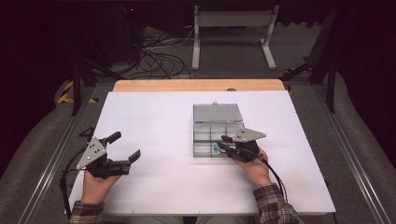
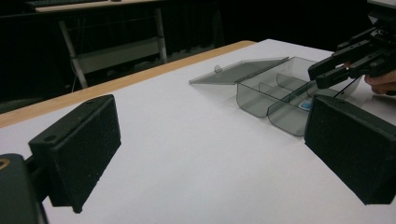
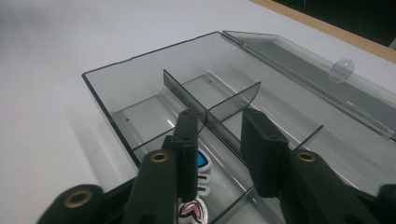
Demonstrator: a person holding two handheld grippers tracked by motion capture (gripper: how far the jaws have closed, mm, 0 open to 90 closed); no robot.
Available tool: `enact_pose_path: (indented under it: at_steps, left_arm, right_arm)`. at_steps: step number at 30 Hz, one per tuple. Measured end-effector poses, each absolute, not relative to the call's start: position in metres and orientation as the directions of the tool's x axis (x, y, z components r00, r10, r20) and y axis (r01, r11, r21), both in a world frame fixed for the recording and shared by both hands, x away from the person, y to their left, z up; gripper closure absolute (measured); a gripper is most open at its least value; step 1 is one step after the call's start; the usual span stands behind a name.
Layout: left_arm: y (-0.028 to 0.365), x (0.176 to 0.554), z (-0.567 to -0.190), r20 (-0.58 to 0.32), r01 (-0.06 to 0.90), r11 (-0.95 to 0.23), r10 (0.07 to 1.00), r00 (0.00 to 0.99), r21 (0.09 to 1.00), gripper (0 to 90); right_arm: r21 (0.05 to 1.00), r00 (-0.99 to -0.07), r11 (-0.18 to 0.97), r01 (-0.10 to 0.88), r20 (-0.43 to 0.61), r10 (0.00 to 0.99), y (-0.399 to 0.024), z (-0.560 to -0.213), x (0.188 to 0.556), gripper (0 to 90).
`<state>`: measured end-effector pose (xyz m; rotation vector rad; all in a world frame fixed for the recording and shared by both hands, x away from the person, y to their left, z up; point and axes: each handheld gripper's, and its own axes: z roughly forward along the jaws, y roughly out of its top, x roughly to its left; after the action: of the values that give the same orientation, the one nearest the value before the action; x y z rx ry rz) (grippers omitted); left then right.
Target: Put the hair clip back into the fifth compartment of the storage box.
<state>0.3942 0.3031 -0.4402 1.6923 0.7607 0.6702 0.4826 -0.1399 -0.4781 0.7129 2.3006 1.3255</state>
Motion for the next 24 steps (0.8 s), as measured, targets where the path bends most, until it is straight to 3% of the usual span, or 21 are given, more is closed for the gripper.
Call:
enact_pose_path:
  at_steps: [24]
  left_arm:
    - [0.3018, 0.3941, -0.4404, 0.055, 0.146, -0.189, 0.771, 0.634, 0.971, 4.3]
  right_arm:
    - [0.891, -0.759, 0.354, 0.283, -0.018, 0.651, -0.1456, -0.4795, 0.4863, 35.3]
